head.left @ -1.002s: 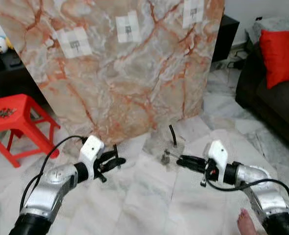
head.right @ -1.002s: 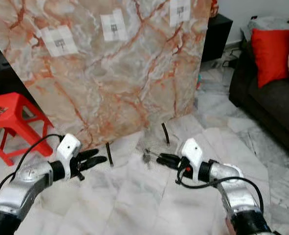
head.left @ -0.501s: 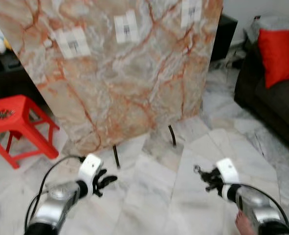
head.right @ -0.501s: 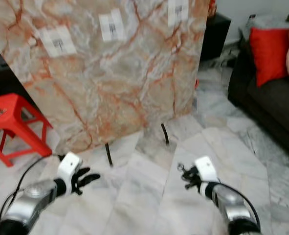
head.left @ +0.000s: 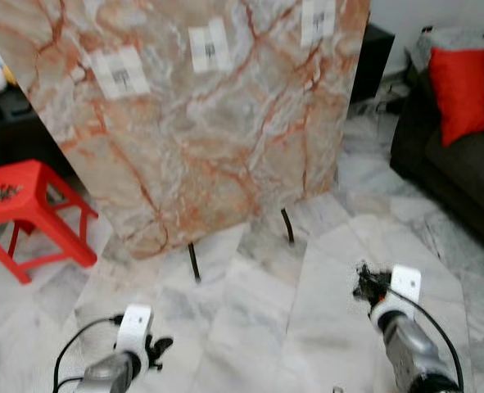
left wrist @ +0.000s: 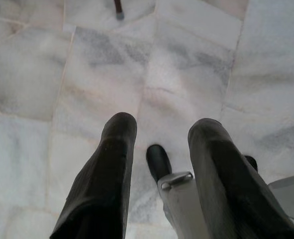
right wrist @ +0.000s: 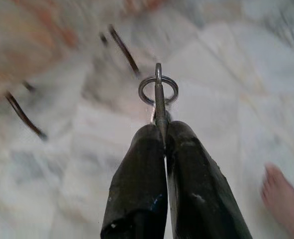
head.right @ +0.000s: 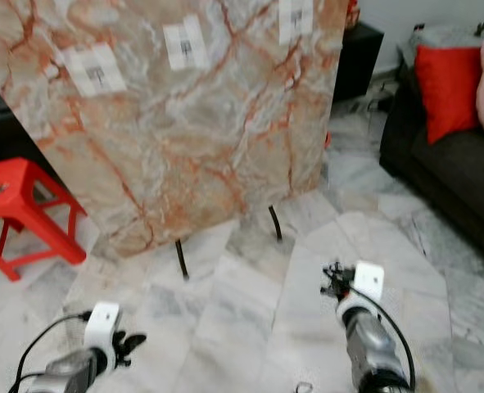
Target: Hang keys on a hook
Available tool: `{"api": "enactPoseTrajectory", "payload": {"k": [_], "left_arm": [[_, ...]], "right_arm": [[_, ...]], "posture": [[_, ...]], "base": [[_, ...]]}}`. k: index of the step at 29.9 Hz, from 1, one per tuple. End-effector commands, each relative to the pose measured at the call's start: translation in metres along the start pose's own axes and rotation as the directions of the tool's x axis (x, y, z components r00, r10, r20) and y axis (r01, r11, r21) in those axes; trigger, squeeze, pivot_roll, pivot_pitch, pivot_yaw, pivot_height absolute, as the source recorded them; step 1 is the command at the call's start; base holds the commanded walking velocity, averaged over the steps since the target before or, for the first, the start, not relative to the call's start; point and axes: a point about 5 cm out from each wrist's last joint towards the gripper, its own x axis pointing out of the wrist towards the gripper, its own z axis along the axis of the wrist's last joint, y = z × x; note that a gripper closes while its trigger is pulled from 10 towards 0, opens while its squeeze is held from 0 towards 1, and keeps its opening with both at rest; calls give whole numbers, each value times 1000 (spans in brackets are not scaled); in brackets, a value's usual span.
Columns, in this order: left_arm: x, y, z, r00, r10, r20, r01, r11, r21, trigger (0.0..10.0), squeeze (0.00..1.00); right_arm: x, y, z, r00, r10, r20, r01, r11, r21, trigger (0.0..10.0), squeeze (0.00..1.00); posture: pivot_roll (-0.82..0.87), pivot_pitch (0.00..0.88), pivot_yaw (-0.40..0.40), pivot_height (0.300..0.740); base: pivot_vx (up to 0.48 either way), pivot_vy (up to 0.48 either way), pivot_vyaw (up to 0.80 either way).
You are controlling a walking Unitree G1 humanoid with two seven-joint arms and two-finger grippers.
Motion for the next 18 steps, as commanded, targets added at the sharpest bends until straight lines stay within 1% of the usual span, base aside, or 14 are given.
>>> {"api": "enactPoseTrajectory", "payload": {"k": [1, 2, 3, 5, 6, 7, 9, 10, 12, 13, 16, 17, 18], "left_arm": [[0, 1, -6, 1000, 21, -15, -21, 1000, -12, 10000, 0], [-1, 3, -8, 999, 33, -16, -33, 999, -23, 10000, 0], [-2, 6, -14, 998, 52, -26, -54, 996, -72, 10000, 0], [-4, 9, -19, 997, 65, -42, -69, 994, -86, 10000, 0], [-6, 12, -26, 994, 82, -72, -87, 993, -74, 10000, 0], [-7, 14, -31, 992, 90, -89, -96, 993, -69, 10000, 0], [-10, 14, -41, 988, 96, -117, -106, 991, -84, 10000, 0], [-12, 14, -48, 986, 99, -136, -112, 990, -90, 10000, 0], [-13, 13, -52, 984, 101, -147, -115, 990, -84, 10000, 0], [-15, 10, -60, 980, 102, -172, -116, 991, -71, 10000, 0], [-17, 0, -77, 971, 101, -218, -116, 992, -55, 10000, 0], [-18, 0, -78, 970, 102, -221, -117, 992, -55, 10000, 0], [-18, -6, -84, 965, 104, -239, -119, 991, -52, 10000, 0]], "right_arm": [[-6, -7, -21, 996, -50, -79, 51, 999, 0, 10000, 0], [-8, -11, -28, 992, -84, -96, 86, 996, 15, 10000, 0], [-16, -22, -46, 975, -167, -149, 179, 981, 71, 10000, 0], [-22, -28, -57, 960, -211, -185, 236, 964, 123, 10000, 0], [-26, -28, -67, 952, -217, -215, 251, 957, 148, 10000, 0], [-28, -27, -73, 948, -215, -233, 252, 957, 143, 10000, 0], [-32, -24, -83, 940, -213, -265, 253, 959, 129, 10000, 0], [-33, -23, -86, 940, -210, -268, 252, 959, 131, 10000, 0], [-34, -22, -87, 942, -209, -263, 250, 959, 135, 10000, 0], [-35, -21, -91, 938, -212, -273, 256, 957, 138, 10000, 0], [-41, -23, -101, 922, -227, -313, 273, 955, 114, 10000, 0], [-41, -23, -102, 921, -227, -316, 274, 955, 115, 10000, 0], [-43, -24, -105, 916, -229, -328, 276, 955, 105, 10000, 0]], "posture": [[-131, 83, 45, 740], [-134, 81, 46, 740], [-128, 80, 44, 740], [-122, 79, 43, 740], [-118, 76, 44, 740], [-120, 74, 46, 740], [-121, 71, 47, 740], [-122, 70, 48, 740], [-123, 66, 50, 740], [-127, 65, 52, 740], [-134, 60, 54, 740], [-134, 60, 54, 740], [-135, 53, 53, 740]], "base": [[0, 0, 0], [0, 0, 0], [0, 0, 0], [0, 0, 0], [0, 0, 0], [0, 0, 0], [0, 0, 0], [0, 0, 0], [0, 0, 0], [0, 0, 0], [0, 0, 0], [0, 0, 0], [0, 0, 0]]}}
